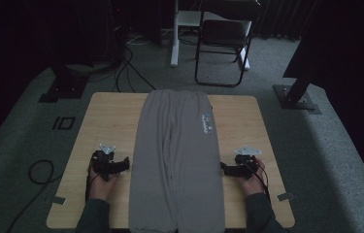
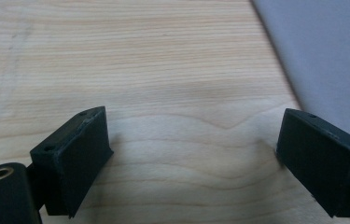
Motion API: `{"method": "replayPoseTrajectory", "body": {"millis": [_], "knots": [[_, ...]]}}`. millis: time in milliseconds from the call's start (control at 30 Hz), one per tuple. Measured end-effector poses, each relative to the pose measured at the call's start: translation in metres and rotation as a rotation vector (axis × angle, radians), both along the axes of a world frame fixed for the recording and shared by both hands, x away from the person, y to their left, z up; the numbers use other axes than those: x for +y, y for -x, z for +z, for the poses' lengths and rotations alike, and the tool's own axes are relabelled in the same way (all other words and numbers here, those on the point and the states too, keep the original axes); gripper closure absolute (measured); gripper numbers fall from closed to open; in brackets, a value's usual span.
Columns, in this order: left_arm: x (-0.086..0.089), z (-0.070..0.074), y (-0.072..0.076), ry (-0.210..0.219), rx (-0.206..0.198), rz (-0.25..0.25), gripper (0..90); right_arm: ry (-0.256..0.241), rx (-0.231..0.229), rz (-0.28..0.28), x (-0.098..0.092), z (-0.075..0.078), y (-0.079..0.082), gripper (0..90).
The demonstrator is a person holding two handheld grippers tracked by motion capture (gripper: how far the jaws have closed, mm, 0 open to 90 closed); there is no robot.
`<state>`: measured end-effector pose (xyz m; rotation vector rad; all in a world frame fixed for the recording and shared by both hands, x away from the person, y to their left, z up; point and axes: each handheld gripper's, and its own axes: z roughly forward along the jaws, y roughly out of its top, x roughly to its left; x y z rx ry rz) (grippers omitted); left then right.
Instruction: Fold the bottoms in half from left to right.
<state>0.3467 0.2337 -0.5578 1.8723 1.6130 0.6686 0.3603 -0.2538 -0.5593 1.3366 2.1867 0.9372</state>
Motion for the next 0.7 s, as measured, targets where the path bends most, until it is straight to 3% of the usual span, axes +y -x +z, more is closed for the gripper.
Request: {"method": "replayPoseTrajectory", "body": {"millis": [267, 333, 367, 467, 600, 700], "knots": [[-0.002, 0.001, 0.007, 0.000, -0.007, -0.029, 12.6, 0.000, 0.000, -0.001, 0.000, 0.000, 0.000, 12.4], [-0.004, 0.002, 0.013, 0.002, -0.011, -0.033, 16.6, -0.001, 0.000, -0.001, 0.000, 0.000, 0.000, 12.4], [-0.005, 0.003, 0.015, 0.003, -0.012, -0.041, 25.3, 0.000, 0.000, -0.001, 0.000, 0.000, 0.000, 12.4], [-0.009, 0.004, 0.023, 0.011, -0.009, -0.059, 35.1, -0.001, 0.000, -0.001, 0.000, 0.000, 0.000, 12.4], [-0.018, 0.007, 0.028, 0.073, 0.003, -0.097, 42.8, -0.001, 0.000, -0.001, 0.000, 0.000, 0.000, 12.4], [-0.029, 0.007, 0.031, 0.101, -0.003, -0.131, 43.8, -0.001, 0.000, -0.001, 0.000, 0.000, 0.000, 12.4]]}}
